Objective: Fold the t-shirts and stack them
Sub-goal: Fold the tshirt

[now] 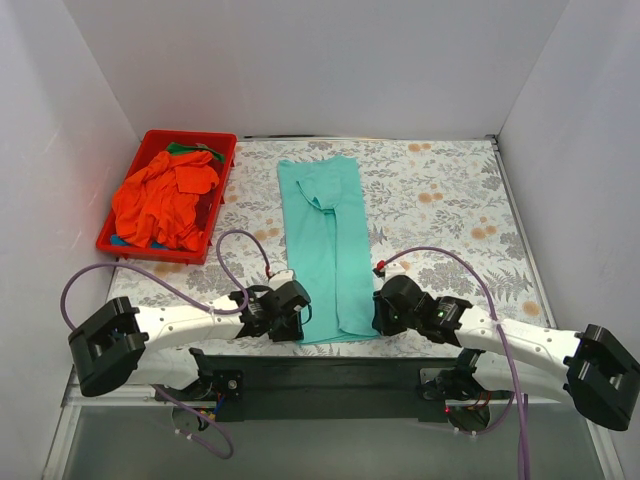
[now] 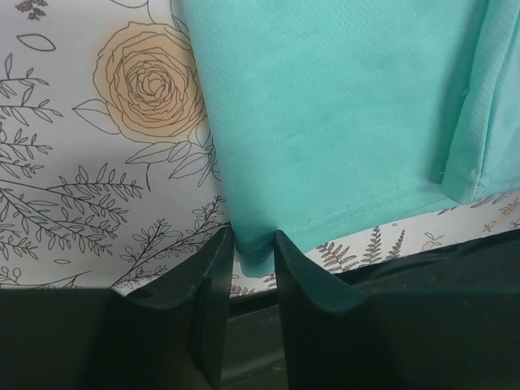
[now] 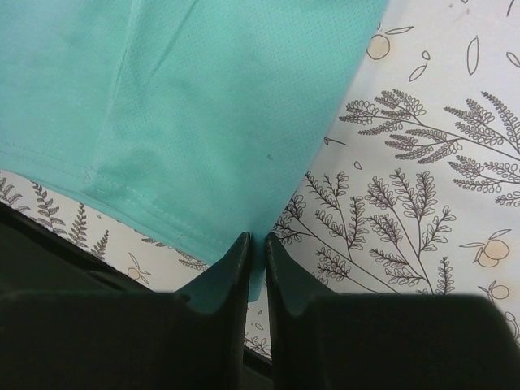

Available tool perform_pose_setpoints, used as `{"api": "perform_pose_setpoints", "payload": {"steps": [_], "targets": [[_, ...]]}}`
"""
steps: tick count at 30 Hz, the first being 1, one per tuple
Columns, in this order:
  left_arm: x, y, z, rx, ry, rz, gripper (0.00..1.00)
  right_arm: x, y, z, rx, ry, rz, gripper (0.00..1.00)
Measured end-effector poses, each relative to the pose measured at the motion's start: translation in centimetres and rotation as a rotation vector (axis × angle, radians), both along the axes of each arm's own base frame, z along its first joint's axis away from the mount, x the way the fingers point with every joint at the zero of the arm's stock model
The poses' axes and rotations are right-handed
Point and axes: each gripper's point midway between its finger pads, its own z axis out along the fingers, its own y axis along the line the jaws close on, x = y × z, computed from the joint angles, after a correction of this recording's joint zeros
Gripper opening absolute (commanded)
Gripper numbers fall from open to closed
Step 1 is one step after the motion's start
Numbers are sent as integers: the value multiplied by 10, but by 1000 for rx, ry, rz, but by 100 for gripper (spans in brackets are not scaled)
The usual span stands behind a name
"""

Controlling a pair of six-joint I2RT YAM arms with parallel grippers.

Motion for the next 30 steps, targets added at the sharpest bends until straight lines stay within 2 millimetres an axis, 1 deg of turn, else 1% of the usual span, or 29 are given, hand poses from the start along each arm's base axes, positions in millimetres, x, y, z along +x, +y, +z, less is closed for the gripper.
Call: {"api": "perform_pose_setpoints", "payload": {"steps": [4,8,11,13,21,24,30], "targets": [[-1,2,-1,15,0,18,16,-1,-1,0,-3,2,0,19],[0,5,-2,24,-1,32,11,-1,-1,-1,-5,2,-1,19],[0,5,-3,25,0,41,4,-1,-2,-1,-5,2,-1,19],[1,4,-3,22,-2,42,1,-1,-2,-1,-7,1,-2,19],[5,-1,-3,-5,-22,47,0,-2,-4,-6,-23,11,-3,17],[8,-1,-2,-15,-43,56,0,-1,-4,-6,-24,8,-4,14],[15,7,4,-35,-111,80,0,1,-6,-6,-34,-4,-9,11]]}}
